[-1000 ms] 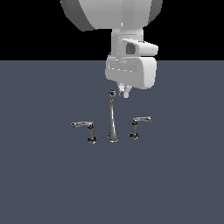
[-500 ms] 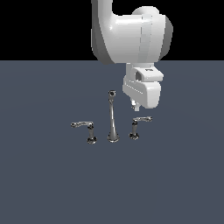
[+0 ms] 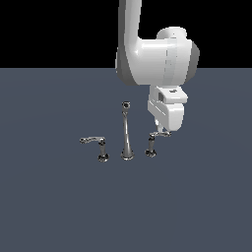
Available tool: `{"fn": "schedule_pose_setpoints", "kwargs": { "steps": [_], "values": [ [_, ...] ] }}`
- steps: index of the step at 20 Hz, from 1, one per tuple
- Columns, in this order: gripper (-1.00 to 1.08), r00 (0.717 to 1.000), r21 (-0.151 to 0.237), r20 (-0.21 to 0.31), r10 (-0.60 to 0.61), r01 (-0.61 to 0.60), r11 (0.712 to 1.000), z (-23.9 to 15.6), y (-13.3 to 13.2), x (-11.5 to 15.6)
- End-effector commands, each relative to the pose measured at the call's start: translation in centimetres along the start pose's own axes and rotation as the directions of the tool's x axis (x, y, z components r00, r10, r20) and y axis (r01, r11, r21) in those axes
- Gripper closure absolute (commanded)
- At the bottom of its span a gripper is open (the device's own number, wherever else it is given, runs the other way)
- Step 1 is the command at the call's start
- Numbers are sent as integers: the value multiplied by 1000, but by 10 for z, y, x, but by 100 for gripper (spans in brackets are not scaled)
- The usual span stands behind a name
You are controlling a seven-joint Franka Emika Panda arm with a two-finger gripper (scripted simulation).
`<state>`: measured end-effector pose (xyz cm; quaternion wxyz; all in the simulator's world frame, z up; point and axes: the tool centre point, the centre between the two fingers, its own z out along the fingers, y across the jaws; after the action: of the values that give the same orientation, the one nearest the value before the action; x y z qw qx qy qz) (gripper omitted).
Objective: Turn on the faucet by rotating a designated handle.
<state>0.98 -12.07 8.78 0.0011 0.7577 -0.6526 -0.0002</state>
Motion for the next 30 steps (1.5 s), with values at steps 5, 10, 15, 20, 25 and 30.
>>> {"fn": "schedule_pose_setpoints", "kwargs": {
  "steps": [5,10,15,20,25,30],
  "values": [
    [108,1000,2,0,13,-13,1000,3,-1,3],
    [108,1000,1,0,12,-12,1000,3,14,9],
    [108,1000,2,1,13,-13,1000,2,32,17],
    [108,1000,12,0,4,-4,1000,2,33,14],
    [108,1000,9,0,7,-7,1000,2,50,10],
    [108,1000,6,1,10,-10,1000,2,68,7]
  ]
}}
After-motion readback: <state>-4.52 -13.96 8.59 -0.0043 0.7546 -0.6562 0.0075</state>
